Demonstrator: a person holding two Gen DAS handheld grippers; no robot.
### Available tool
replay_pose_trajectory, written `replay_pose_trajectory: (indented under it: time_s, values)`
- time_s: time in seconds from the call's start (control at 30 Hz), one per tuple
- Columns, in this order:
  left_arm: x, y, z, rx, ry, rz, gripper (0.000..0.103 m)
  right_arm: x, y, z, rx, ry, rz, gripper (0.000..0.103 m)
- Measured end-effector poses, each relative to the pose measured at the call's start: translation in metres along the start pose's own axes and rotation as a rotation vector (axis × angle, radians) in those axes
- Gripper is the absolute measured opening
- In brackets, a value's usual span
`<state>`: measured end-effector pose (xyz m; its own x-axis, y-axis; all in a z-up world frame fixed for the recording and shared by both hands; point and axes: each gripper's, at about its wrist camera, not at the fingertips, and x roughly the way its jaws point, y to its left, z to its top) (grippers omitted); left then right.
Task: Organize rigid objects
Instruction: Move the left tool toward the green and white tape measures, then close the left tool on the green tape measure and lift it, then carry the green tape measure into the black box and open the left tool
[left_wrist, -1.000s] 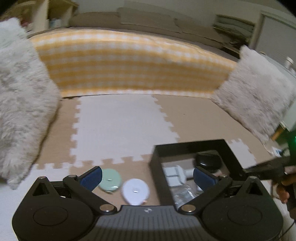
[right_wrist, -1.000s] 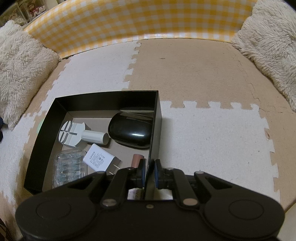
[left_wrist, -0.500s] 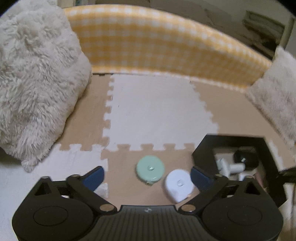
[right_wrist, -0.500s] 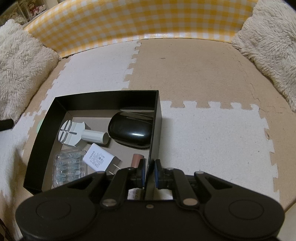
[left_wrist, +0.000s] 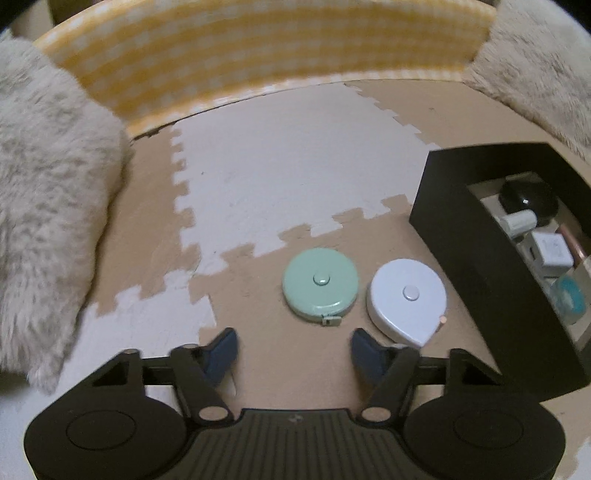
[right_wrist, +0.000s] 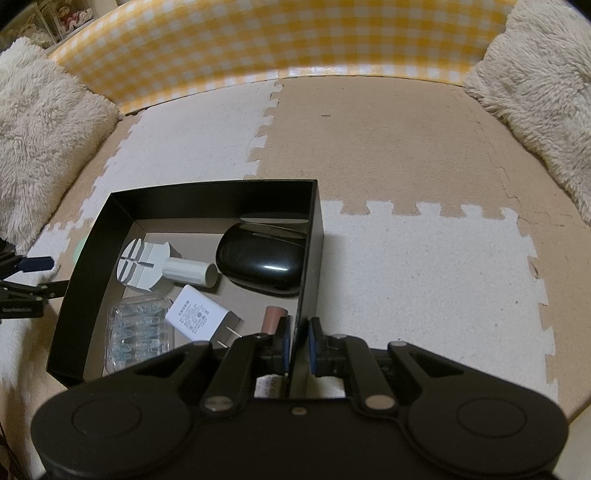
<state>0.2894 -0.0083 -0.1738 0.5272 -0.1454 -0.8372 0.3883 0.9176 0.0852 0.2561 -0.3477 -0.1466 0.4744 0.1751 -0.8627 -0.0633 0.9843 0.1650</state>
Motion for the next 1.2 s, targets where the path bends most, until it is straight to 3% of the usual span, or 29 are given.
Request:
replay_pose_trajectory:
  time_s: [0.3,0.43,0.53,0.77,0.97,1.2]
  values:
    - [0.014,-0.001,0.011,-0.019,-0.114,-0.044,0.061,0.001,0.001,0.001,-0.008,0.006,-0.004,0.011]
    - [0.019,0.002,0.015,-0.054,-0.131,-0.044,0.06,0.001,0.002,0.001,-0.022,0.009,-0.01,0.011]
    - [0.019,0.003,0.015,-0.07,-0.141,-0.039,0.051,0.002,0.001,0.001,-0.017,0.01,-0.006,0.011]
    - [0.015,0.006,0.017,-0.117,-0.126,-0.034,0.05,0.001,0.001,0.002,-0.012,0.011,-0.009,0.01]
    - [-0.002,0.009,0.024,-0.173,-0.176,-0.048,0.05,-0.005,0.0,0.005,0.008,-0.018,-0.007,0.009]
    - [-0.035,-0.009,0.042,-0.162,-0.266,-0.117,0.05,-0.015,-0.004,0.009,0.056,-0.07,0.002,0.006]
